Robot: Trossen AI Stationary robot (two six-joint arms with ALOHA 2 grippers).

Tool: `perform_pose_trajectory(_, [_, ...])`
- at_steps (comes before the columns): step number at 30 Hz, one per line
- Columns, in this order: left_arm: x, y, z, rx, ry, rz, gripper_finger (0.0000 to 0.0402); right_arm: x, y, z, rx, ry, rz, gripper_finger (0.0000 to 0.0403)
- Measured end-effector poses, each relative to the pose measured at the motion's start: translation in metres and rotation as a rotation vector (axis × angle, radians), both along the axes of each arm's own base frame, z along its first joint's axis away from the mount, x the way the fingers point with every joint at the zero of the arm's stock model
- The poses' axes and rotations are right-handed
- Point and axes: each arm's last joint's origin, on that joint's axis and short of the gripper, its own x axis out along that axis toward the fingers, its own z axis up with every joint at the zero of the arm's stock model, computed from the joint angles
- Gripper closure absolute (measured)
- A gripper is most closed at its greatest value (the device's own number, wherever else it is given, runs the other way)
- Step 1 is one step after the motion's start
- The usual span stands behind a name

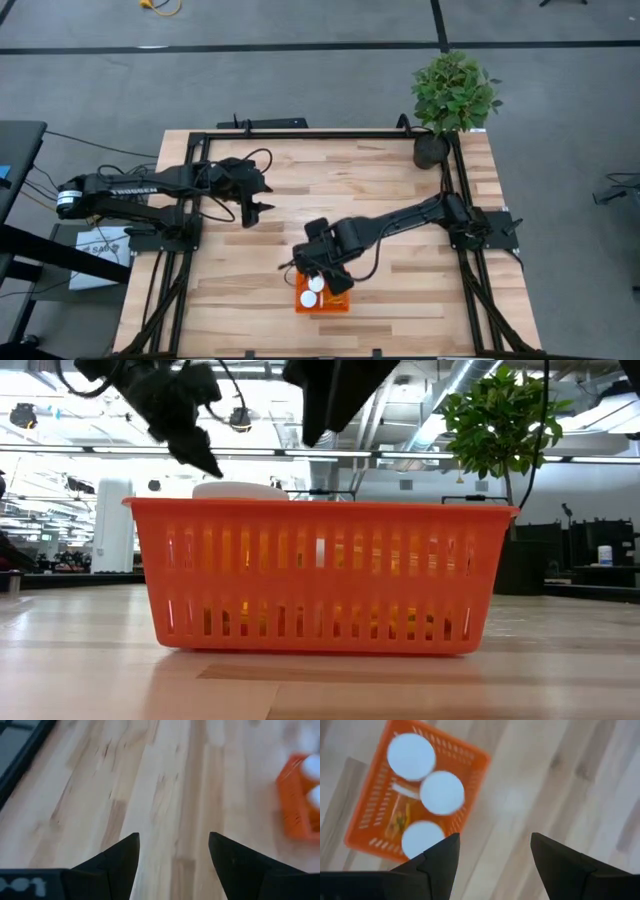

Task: Pick and place pill bottles into a basket
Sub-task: Return to Home Position

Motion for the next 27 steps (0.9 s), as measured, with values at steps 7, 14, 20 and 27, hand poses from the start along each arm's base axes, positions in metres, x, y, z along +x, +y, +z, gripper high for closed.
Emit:
perform_pose_trajectory(7, [0.0, -0.006, 0.043, -0.049, -0.279, -0.061, 0.0172, -0.01, -0.036, 0.061, 0.07, -0.128, -0.17, 0.0163])
perform_pose_trajectory(14, [-0.039, -0.021, 0.086, -0.02, -0.572, -0.088, 0.0172, -0.037, -0.06, 0.127, 0.166, -0.38, -0.261, 0.0163])
perform_pose_trajectory(20, [-0.077, -0.029, 0.098, 0.017, -0.671, -0.056, 0.0172, -0.07, -0.066, 0.174, 0.178, -0.565, -0.273, 0.0163])
perform_pose_trajectory(27, [-0.105, -0.034, 0.074, 0.0, -0.72, -0.002, 0.0172, -0.107, -0.071, 0.204, 0.121, -0.704, -0.325, 0.0163])
